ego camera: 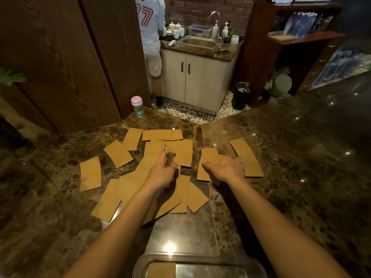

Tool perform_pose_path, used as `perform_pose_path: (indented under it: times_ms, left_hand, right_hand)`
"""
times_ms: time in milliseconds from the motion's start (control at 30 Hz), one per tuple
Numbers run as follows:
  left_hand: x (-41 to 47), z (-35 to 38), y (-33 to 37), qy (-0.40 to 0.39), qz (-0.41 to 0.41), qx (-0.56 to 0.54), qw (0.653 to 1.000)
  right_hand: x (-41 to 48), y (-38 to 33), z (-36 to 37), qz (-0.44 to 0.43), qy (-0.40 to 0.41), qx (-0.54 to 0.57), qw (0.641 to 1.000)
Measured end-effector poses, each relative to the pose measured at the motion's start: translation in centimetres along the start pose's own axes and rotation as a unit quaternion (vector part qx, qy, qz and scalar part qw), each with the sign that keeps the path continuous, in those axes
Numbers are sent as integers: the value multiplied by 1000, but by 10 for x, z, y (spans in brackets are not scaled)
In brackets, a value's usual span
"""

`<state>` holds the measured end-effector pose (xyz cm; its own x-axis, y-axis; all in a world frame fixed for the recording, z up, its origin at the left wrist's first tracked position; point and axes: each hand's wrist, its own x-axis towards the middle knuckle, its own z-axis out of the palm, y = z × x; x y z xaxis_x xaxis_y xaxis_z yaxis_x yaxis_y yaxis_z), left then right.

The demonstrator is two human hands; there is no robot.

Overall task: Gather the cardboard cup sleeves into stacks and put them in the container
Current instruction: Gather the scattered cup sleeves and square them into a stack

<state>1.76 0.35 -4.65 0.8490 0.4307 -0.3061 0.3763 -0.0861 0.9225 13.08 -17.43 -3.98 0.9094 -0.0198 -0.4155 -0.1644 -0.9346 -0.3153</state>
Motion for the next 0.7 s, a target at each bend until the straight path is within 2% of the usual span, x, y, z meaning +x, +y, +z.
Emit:
perform_pose_path:
  times_ms: [133, 233, 467, 600, 700]
  left_hand:
    - [15, 4, 0, 13, -21, -4, 1000]
    - [19, 5, 0, 3, -27, -20, 999]
    - [18, 4, 0, -14, -22, -66, 998]
    - [8, -1, 2, -28, -26, -142, 989]
    - [-4, -3, 11, -39, -23, -210, 977]
  right_hand:
    - [6, -29, 12, 3, 8, -35, 999]
    - [9, -46, 18, 4, -17, 16, 1000]
    - [3, -61, 31, -68, -61, 133, 987]
    - [2, -42, 21, -74, -41, 287, 954]
    - [-9, -27, 1, -79, -44, 439, 894]
